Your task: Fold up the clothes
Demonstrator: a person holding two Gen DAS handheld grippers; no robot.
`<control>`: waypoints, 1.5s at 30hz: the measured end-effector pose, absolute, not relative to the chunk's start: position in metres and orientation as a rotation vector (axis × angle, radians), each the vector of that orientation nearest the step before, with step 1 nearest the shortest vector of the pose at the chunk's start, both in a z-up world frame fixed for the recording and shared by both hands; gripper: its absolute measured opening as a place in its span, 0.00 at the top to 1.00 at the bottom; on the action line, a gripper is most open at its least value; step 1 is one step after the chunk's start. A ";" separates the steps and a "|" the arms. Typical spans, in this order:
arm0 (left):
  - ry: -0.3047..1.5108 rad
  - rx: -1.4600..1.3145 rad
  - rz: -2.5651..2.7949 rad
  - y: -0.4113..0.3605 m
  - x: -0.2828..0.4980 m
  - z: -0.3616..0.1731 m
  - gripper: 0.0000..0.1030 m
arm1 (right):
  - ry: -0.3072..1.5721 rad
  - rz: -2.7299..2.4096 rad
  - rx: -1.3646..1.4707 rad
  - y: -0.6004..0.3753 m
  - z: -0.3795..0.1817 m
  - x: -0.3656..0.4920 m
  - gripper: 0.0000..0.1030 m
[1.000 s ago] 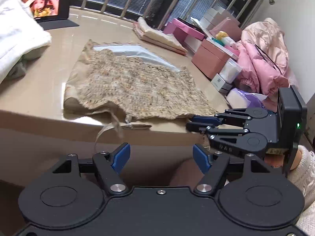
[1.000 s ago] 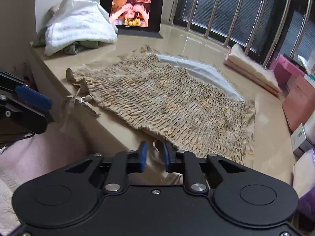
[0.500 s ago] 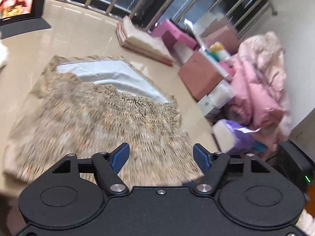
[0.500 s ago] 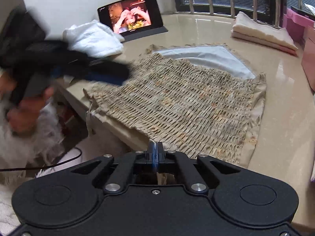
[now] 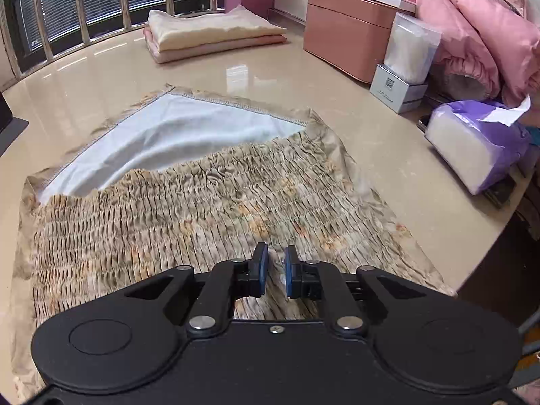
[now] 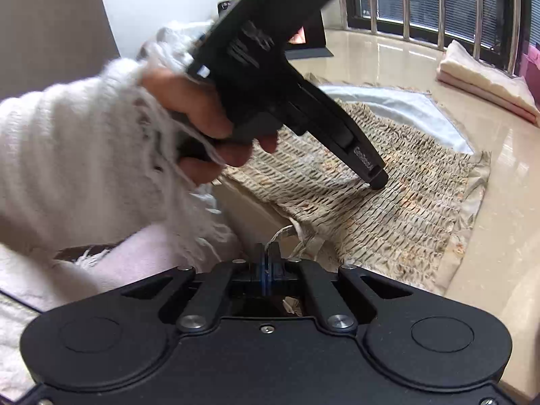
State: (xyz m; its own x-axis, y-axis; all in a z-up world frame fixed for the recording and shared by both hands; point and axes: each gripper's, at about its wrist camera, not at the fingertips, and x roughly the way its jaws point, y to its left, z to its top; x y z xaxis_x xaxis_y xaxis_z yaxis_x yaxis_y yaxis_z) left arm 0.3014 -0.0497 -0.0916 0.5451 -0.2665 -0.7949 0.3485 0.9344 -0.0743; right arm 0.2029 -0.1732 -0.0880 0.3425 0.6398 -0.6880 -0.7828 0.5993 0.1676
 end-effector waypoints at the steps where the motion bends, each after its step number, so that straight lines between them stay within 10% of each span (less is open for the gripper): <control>1: 0.926 0.086 -0.358 -0.050 0.304 -0.091 0.90 | 0.793 0.943 -0.201 -0.177 -0.086 0.202 1.00; 6: 0.922 0.060 -0.338 -0.049 0.310 -0.091 0.90 | 0.745 0.840 -0.192 -0.183 -0.101 0.187 0.94; 9: 0.915 0.059 -0.340 -0.049 0.308 -0.091 0.89 | 0.715 0.774 -0.187 -0.186 -0.110 0.178 0.60; 12: 0.917 0.047 -0.339 -0.046 0.307 -0.091 0.89 | 0.684 0.707 -0.181 -0.189 -0.119 0.169 0.54; 18: 0.928 0.030 -0.331 -0.047 0.309 -0.091 0.89 | 0.662 0.635 -0.187 -0.172 -0.144 0.174 0.57; 22: 0.926 0.020 -0.327 -0.046 0.310 -0.090 0.89 | 0.691 0.630 -0.245 -0.159 -0.156 0.182 0.93; 25: 0.928 0.013 -0.326 -0.046 0.312 -0.090 0.89 | 0.744 0.695 -0.239 -0.158 -0.156 0.178 0.97; 32: 0.925 0.010 -0.326 -0.045 0.315 -0.090 0.89 | 0.827 0.910 0.199 -0.200 -0.121 0.198 0.97; 35: 0.923 0.006 -0.326 -0.045 0.314 -0.091 0.89 | 0.823 0.875 0.244 -0.211 -0.119 0.196 0.89; 37: 0.922 0.003 -0.327 -0.045 0.314 -0.091 0.89 | 0.845 0.806 0.162 -0.209 -0.128 0.189 0.65; 45: 0.919 0.008 -0.327 -0.045 0.312 -0.092 0.89 | 0.881 0.638 0.248 -0.226 -0.165 0.181 0.62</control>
